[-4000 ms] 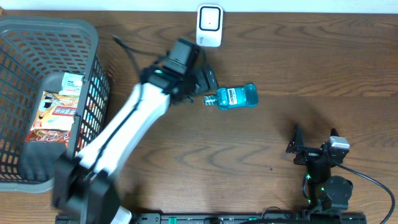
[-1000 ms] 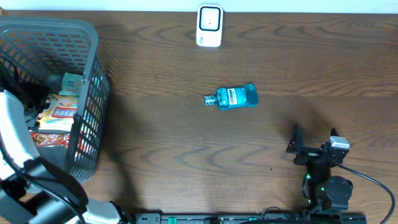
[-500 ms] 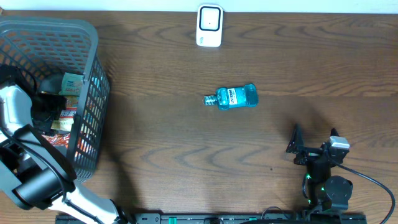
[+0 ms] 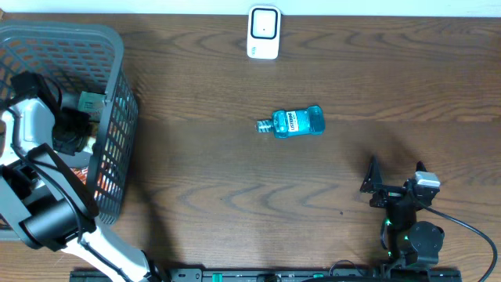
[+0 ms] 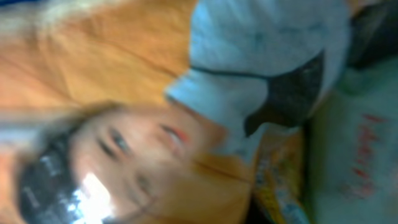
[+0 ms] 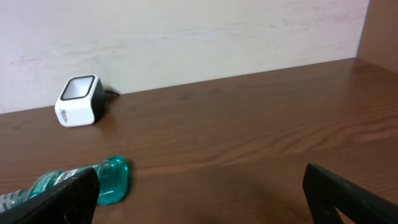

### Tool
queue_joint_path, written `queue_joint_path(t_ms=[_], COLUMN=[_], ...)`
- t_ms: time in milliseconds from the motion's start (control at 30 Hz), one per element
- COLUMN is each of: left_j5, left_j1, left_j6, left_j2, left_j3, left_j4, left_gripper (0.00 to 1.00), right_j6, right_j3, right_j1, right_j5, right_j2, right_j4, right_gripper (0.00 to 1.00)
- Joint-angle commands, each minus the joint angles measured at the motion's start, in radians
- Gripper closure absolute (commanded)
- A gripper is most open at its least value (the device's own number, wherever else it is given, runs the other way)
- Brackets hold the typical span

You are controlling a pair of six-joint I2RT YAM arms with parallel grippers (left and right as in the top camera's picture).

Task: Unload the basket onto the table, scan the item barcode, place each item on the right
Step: 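Return the left gripper into the basket toward the snack bag, then lift the white-and-yellow snack bag and carry it beside the bottle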

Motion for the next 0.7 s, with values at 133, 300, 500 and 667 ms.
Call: queue_joint_path(t_ms=[133, 300, 500, 667], left_j5=[0.006, 0.007, 0.056, 0.349], left_j1=[0.024, 0.081, 0.109, 0.092], left_j6=[0.053, 0.052, 0.045, 0.045], left_j2=[-0.079, -0.273, -0.533, -0.691], left_j3=[0.040, 0.062, 0.063, 0.063], left_j4=[-0.023, -0.021, -0.003, 0.042], left_gripper=[0.93, 0.92, 0.93, 0.93], right_j6=[-0.014, -0.014, -0.014, -0.014], right_j3=[-0.002, -0.002, -0.002, -0.002], right_j1=[-0.003, -0.003, -0.003, -0.003], right_j5=[-0.003, -0.003, -0.003, -0.003], right_j2=[-0.005, -0.005, -0.005, -0.005], right_j4=[-0.004, -0.004, -0.004, -0.004], right_gripper=[0.01, 0.01, 0.01, 0.01])
